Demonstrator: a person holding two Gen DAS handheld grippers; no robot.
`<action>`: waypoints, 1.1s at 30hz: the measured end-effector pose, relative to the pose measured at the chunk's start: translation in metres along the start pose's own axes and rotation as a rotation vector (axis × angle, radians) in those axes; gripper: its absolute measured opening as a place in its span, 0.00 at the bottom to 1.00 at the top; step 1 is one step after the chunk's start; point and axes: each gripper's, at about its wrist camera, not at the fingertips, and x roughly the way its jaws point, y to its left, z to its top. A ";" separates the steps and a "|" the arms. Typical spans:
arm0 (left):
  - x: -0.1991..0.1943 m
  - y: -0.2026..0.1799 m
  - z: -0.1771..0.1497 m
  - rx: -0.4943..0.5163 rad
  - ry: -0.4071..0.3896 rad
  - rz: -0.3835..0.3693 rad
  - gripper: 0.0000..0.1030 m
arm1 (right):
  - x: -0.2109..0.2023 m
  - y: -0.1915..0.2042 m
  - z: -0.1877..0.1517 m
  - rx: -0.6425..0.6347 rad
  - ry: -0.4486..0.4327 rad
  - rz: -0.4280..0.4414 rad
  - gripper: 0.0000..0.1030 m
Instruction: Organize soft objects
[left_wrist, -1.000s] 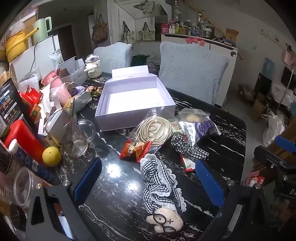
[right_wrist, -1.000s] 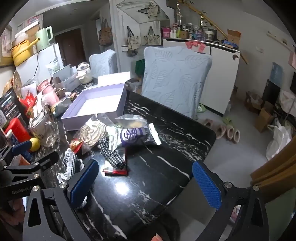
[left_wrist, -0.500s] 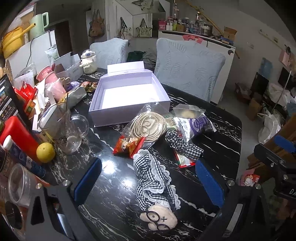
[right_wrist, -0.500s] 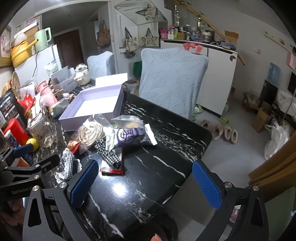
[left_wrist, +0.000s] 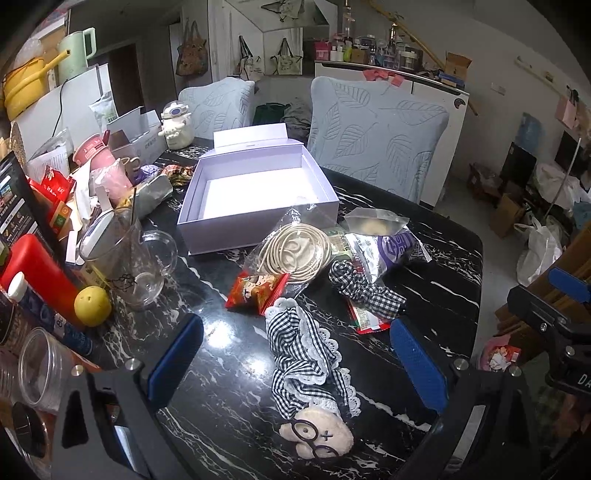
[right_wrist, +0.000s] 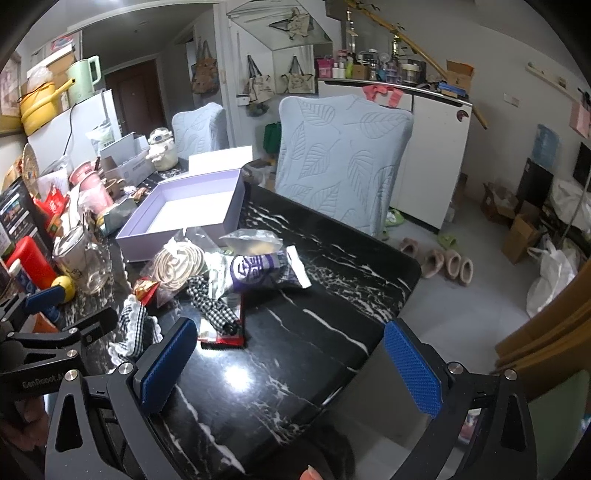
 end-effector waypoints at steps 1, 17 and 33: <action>0.000 0.000 0.000 -0.001 0.000 0.000 1.00 | 0.000 0.000 0.000 0.000 0.000 0.000 1.00; -0.001 0.001 0.000 -0.001 0.000 0.000 1.00 | 0.000 -0.001 -0.001 0.000 -0.001 0.000 1.00; -0.002 -0.003 -0.002 0.006 -0.005 -0.002 1.00 | 0.000 -0.001 -0.001 0.000 -0.002 0.000 1.00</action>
